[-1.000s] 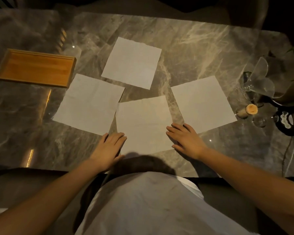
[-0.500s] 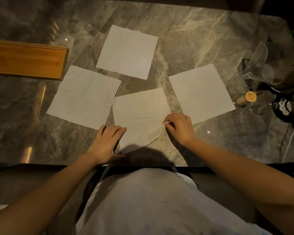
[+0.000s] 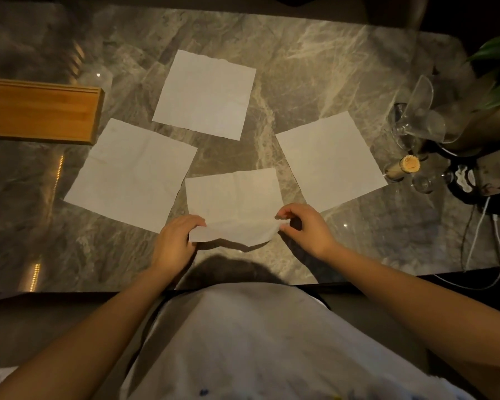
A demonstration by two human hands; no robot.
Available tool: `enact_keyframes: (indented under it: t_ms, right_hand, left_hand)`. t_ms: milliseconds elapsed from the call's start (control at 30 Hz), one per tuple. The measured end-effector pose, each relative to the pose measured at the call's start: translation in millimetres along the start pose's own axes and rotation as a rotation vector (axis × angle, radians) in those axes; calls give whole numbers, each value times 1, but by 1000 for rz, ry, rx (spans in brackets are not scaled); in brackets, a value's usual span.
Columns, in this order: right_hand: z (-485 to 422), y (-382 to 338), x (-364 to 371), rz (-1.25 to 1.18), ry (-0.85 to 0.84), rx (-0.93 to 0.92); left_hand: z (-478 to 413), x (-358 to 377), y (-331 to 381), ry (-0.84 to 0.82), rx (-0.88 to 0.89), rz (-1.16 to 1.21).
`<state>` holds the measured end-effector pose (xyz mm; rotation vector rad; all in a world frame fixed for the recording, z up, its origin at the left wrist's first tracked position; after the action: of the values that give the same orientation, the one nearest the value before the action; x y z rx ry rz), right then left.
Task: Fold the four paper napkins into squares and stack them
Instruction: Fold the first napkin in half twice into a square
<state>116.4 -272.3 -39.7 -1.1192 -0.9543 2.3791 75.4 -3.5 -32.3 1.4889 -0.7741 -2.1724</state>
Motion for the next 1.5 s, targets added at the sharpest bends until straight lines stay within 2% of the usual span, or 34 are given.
enact_keyframes:
  t_ms: [100, 167, 300, 400, 533, 633, 1000, 1133, 1233, 1300, 1400, 1500]
  right_hand:
    - [2, 7, -1, 172, -7, 60]
    - [2, 10, -2, 201, 13, 92]
    - [2, 0, -1, 173, 27, 48]
    - [-3, 0, -6, 106, 26, 82]
    - [-11, 13, -14, 66, 2, 187]
    - [-12, 24, -19, 68, -4, 236]
    - [-15, 41, -16, 26, -14, 233]
    - [-15, 40, -15, 4, -35, 266]
    - [-9, 25, -27, 142, 90, 227]
    - [-11, -4, -30, 322, 163, 83]
    - [-33, -44, -2, 515, -34, -94]
    - [-56, -50, 27, 621, -210, -61]
  left_hand:
    - [-9, -4, -7, -22, -76, 59]
    - [-15, -5, -9, -59, -92, 10]
    - [-22, -6, -6, -121, -65, -63]
    - [-24, -6, -4, -154, -46, -80]
    - [-23, -10, -10, -80, -132, -67]
    - [-24, -7, -14, -84, -199, -23]
    - [-31, -2, -8, -83, -316, -46]
    - [-31, -2, -6, -78, -307, -77]
    - [-27, -13, 0, 42, -285, -178]
    - [-27, -15, 13, 96, -205, -263]
    - [-41, 8, 31, -38, -86, -403]
    - [-59, 35, 27, -226, -143, -530]
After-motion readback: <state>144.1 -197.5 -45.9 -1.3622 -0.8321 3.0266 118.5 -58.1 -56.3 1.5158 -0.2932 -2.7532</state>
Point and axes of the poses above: each hand's wrist, its own z-axis away from the middle knuckle, its own x-axis out of the palm, y = z × x, the point moved 9 cm from there along -z, towards the middle knuckle, and after that the axes turned 14 degrees about -y, right-handed, at the moved point
